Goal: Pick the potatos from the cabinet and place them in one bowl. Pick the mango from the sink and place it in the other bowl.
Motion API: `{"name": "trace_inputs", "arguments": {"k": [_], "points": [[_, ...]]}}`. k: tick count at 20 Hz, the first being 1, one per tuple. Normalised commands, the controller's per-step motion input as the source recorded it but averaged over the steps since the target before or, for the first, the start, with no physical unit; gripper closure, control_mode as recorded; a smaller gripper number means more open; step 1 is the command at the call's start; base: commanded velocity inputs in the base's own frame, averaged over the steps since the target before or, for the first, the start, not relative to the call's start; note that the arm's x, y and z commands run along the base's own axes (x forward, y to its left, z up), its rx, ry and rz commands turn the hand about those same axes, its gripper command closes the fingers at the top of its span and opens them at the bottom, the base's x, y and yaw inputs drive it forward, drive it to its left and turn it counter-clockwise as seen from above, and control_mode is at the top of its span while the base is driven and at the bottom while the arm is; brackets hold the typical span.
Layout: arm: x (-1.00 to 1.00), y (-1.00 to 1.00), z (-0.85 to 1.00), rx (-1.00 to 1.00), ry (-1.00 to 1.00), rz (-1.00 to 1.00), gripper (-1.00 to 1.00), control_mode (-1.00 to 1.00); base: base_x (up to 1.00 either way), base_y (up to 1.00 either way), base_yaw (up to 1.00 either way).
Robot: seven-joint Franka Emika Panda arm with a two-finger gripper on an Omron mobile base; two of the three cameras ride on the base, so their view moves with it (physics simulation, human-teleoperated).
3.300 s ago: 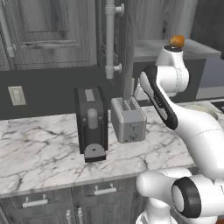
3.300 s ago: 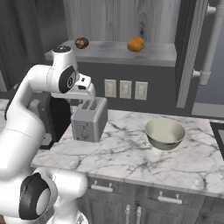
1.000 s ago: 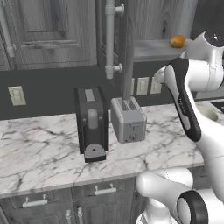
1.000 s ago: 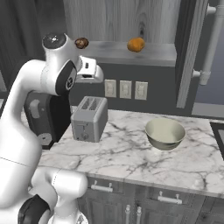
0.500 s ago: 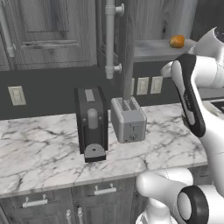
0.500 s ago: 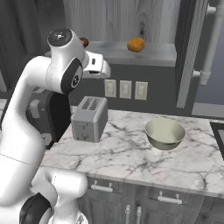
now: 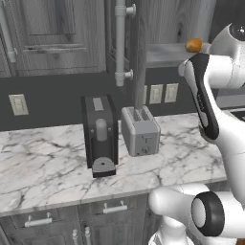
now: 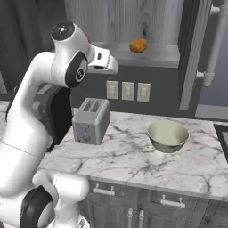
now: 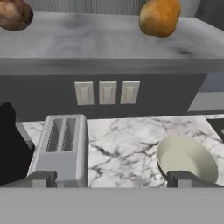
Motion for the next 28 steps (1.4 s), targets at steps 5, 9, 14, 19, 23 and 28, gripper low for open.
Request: {"name": "trace_inputs", "arguments": {"k": [5, 9, 14, 19, 23, 28], "points": [[0.45, -0.15, 0.14, 0.0, 0.0, -0.08, -1.0, -1.0, 0.0, 0.0, 0.0], [0.54, -0.18, 0.09, 0.0, 0.0, -0.08, -1.0, -1.0, 0.0, 0.0, 0.0], [0.45, -0.17, 0.1, 0.0, 0.0, -0.06, -1.0, -1.0, 0.0, 0.0, 0.0], [0.34, -0.2, 0.06, 0.0, 0.0, -0.05, -1.0, -1.0, 0.0, 0.0, 0.0], [0.33, -0.21, 0.0, 0.0, 0.0, -0.04, -1.0, -1.0, 0.0, 0.0, 0.0], [0.41, -0.24, 0.0, 0.0, 0.0, -0.02, -1.0, -1.0, 0.0, 0.0, 0.0]]}}
